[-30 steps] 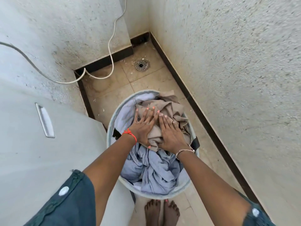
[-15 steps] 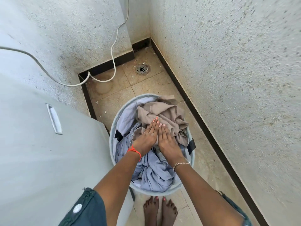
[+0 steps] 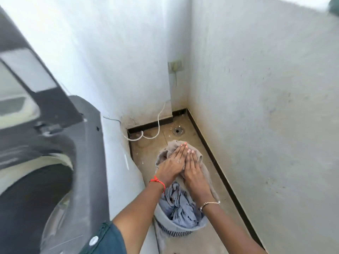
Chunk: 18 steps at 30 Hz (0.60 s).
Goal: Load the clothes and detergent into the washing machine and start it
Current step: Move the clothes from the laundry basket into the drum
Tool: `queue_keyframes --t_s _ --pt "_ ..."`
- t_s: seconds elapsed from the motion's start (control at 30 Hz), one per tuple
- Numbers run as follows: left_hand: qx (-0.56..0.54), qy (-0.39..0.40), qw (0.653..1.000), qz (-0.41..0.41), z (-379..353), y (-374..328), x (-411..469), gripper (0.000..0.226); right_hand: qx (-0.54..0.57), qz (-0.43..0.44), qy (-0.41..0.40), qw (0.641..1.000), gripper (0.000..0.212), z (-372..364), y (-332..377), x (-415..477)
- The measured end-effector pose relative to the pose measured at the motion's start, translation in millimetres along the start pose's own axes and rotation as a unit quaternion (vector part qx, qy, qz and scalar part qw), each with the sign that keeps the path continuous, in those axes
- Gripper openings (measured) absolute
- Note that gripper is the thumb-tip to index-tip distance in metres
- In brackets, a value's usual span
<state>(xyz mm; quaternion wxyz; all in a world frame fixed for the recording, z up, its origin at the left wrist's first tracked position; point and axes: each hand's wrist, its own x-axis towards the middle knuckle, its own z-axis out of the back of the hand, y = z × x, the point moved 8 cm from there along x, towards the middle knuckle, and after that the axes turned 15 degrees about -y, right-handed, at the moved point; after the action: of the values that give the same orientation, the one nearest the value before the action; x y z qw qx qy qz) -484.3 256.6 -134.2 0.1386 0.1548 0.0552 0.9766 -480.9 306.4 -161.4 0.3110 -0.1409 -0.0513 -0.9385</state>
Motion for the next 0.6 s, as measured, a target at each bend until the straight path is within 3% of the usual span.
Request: queue_keyframes --t_s 0.13,0.33,0.6 --pt "-0.002 -0.085 0.996 0.029 109.3 30.1 11.7 0.057 0.000 0.016 -0.035 0.999 0.082 92.2 21.3 34.3" --pt "-0.065 -0.228 0.963 0.126 263.7 87.4 -26.6 0.056 0.054 0.095 -0.189 0.976 0.059 233.4 89.6 70.8" --pt "0.026 -0.339 0.926 0.163 445.6 175.9 -114.4 0.067 0.171 0.184 -0.318 0.914 0.063 408.1 238.6 88.2"
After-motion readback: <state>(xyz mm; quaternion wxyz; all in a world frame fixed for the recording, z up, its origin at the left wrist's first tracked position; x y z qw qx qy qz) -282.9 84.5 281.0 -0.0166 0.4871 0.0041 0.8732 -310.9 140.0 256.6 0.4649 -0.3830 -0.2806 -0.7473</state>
